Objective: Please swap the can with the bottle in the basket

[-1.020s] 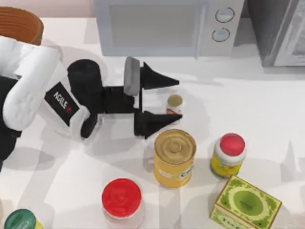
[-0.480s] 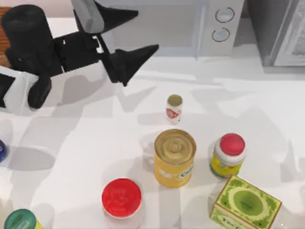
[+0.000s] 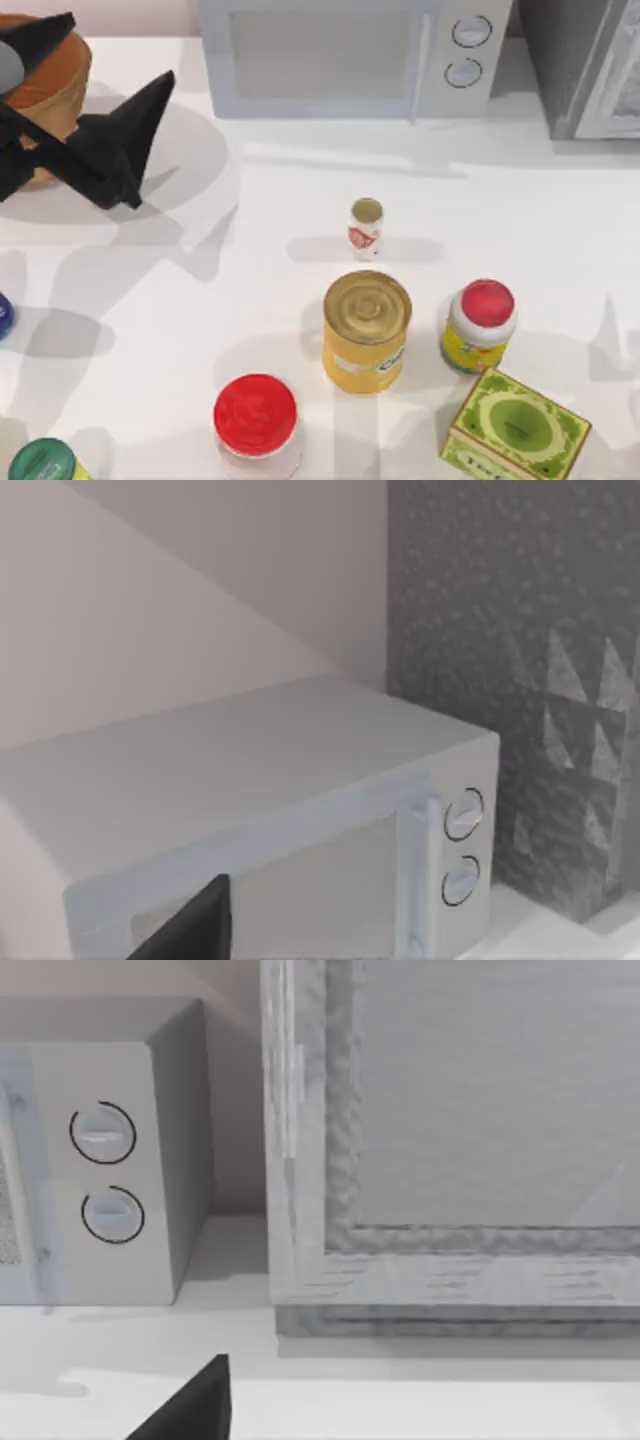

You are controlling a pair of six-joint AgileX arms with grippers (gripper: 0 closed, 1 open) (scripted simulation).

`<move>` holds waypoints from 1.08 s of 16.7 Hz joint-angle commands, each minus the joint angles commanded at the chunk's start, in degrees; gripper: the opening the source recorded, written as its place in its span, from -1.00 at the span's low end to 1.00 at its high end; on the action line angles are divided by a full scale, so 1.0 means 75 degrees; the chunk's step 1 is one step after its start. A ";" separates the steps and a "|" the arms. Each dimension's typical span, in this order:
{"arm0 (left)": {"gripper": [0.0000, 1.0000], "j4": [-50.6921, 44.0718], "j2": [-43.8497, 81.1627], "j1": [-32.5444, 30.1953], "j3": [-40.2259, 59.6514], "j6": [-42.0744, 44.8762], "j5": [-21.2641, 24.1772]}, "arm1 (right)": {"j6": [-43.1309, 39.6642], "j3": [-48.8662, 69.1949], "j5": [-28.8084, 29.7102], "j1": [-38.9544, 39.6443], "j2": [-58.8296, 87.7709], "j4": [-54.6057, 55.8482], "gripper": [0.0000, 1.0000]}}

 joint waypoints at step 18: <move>1.00 -0.4084 -0.7713 0.1111 -0.3989 -0.0083 -0.4008 | 0.0000 0.0000 0.0000 0.0000 0.0000 0.0000 1.00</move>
